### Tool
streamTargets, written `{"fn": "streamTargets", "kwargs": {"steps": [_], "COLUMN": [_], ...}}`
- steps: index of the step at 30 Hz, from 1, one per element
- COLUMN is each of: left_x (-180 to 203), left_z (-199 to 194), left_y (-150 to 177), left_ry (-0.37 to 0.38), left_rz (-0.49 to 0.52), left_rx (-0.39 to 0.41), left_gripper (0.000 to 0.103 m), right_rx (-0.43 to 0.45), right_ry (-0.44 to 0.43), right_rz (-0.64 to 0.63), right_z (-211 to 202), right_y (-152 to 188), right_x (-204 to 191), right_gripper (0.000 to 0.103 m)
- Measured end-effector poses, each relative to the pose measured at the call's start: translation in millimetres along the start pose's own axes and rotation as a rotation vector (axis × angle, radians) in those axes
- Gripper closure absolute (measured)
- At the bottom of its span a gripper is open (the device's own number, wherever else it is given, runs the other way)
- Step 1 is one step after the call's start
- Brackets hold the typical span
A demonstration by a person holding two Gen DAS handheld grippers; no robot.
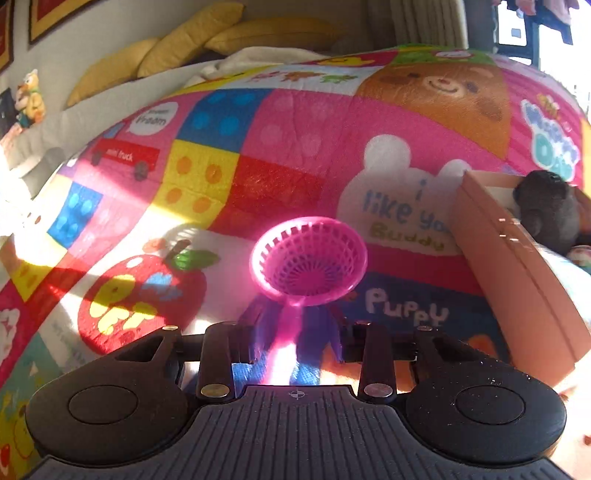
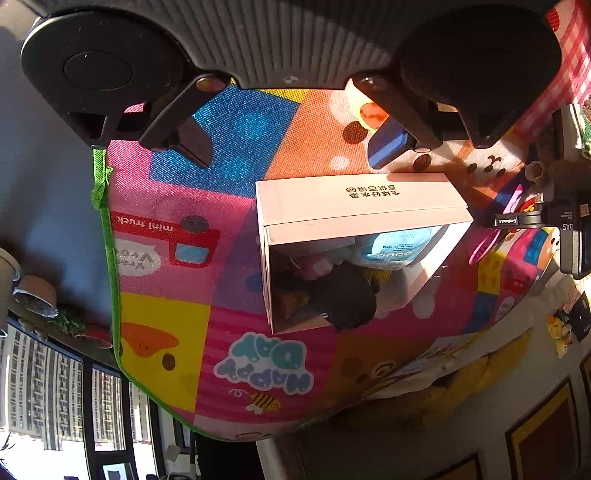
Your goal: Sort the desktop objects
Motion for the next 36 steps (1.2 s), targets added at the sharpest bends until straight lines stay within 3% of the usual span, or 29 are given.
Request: {"fn": "streamTargets", "kwargs": {"steps": [6,8,9,11,14,17,20,26,27,29,33,36], "left_x": [42.7,57.5,61.1,60.7,41.4,25.9,18.6,6.3,3.7,-2.1,-9.3,-6.4], "left_z": [-92.2,-107.8,-109.7,-105.0,-80.8,-40.5,5.7,59.4,63.8,69.9,66.1,41.6], "left_y": [27.3,38.9,41.5,40.7,24.1,-0.4,-18.6,-27.4,-27.1,-26.0,-22.3,-15.9], "left_ry": [0.211,0.264,0.272,0.243,0.127,0.076,0.07,0.031,0.023,0.009,0.017,0.024], "left_rz": [0.114,0.173,0.189,0.191,0.13,0.115,0.127,0.08,0.06,0.025,0.0,0.007], "left_rx": [0.088,0.094,0.093,0.108,0.145,0.128,0.05,-0.049,-0.06,-0.075,-0.071,-0.043], "left_gripper": [0.063,0.055,0.049,0.024,0.006,0.003,0.002,0.002,0.003,0.016,0.018,0.018], "right_rx": [0.017,0.023,0.023,0.021,0.033,0.035,0.013,0.006,0.007,0.005,-0.01,-0.015], "right_ry": [0.014,0.014,0.019,0.026,0.029,0.025,0.035,0.009,0.009,0.01,0.008,0.01], "right_rz": [-0.008,-0.01,-0.01,0.0,0.016,0.016,0.02,-0.031,-0.042,-0.059,-0.04,-0.034], "right_z": [1.6,5.5,7.7,11.9,11.1,9.2,11.5,6.9,6.9,8.9,16.0,17.8], "right_y": [-9.5,-16.0,-19.1,-26.2,-31.7,-30.3,-26.3,-20.1,-19.7,-19.1,-18.1,-16.1], "right_x": [0.8,0.2,0.1,0.4,-0.2,-0.6,1.6,-4.6,-5.6,-7.1,-5.2,-4.2], "right_gripper": [0.009,0.009,0.009,0.009,0.009,0.006,0.005,0.001,0.0,0.0,0.0,0.0]}}
Point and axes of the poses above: each gripper's, at about its wrist camera, not at the fingertips, and z roughly the way its jaws point, x to its right, y to its underside, the point moved 7 cm from there along z, roughly the way its jaws point, and after that the axes turned 3 degrees about -z, right-handed, at the moved point
